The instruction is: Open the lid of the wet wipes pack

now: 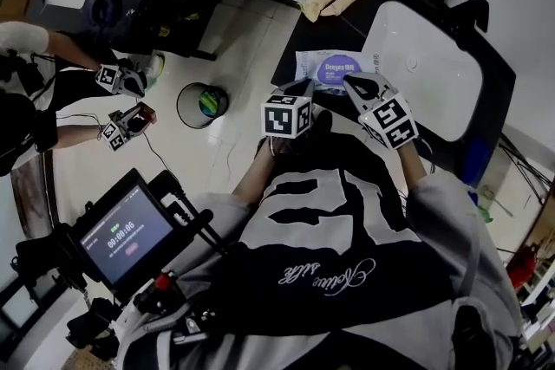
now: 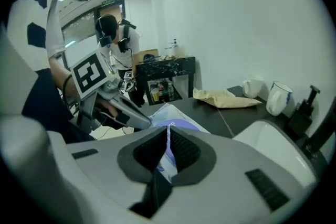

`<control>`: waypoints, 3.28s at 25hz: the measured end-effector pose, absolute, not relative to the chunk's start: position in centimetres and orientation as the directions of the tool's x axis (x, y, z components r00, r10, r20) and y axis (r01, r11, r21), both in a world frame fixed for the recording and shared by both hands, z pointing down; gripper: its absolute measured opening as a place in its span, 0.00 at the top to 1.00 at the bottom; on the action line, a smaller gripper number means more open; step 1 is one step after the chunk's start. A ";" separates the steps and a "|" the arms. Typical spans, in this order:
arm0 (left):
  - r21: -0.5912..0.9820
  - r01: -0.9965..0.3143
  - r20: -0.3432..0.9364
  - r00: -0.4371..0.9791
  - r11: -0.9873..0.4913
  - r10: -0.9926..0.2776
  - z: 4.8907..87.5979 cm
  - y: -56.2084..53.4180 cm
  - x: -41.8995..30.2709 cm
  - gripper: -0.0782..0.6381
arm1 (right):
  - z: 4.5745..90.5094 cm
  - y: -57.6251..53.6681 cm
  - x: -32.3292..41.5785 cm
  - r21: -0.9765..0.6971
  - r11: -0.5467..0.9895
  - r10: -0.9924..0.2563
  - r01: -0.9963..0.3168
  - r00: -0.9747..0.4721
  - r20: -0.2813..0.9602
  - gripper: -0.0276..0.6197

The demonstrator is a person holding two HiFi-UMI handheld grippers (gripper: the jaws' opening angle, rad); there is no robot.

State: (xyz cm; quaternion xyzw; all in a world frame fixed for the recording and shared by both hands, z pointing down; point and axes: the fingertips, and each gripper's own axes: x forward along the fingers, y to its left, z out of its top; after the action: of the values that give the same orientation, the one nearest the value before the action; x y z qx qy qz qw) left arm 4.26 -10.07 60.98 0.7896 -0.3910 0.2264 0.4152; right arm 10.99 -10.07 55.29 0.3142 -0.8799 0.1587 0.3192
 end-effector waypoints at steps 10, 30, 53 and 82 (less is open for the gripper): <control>0.510 -0.806 0.685 0.592 -0.301 -0.425 60.4 -9.4 3.8 0.89 | 56.6 -8.9 9.4 0.111 0.948 -0.267 -0.298 -0.558 0.785 0.86; 0.528 -0.793 0.685 0.609 -0.304 -0.399 60.7 -9.2 4.0 0.89 | 58.1 -7.4 8.5 0.248 0.968 -0.235 -0.034 -0.467 0.853 0.86; 0.483 -0.792 0.691 0.607 -0.374 -0.393 61.1 -9.2 4.4 0.89 | 58.6 -8.1 8.7 0.170 0.970 -0.234 -0.175 -0.470 0.851 0.86; 0.460 -0.790 0.688 0.606 -0.406 -0.399 61.5 -9.9 4.6 0.89 | 52.2 -19.2 8.7 0.041 0.855 -0.420 -0.518 -0.643 0.641 0.90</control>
State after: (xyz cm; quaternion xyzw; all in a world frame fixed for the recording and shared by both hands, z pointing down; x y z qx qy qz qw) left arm 4.57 -9.89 61.52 0.8020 -0.3705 0.2446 0.3996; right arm 8.74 -19.19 52.19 0.2594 -0.9033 0.0733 0.3337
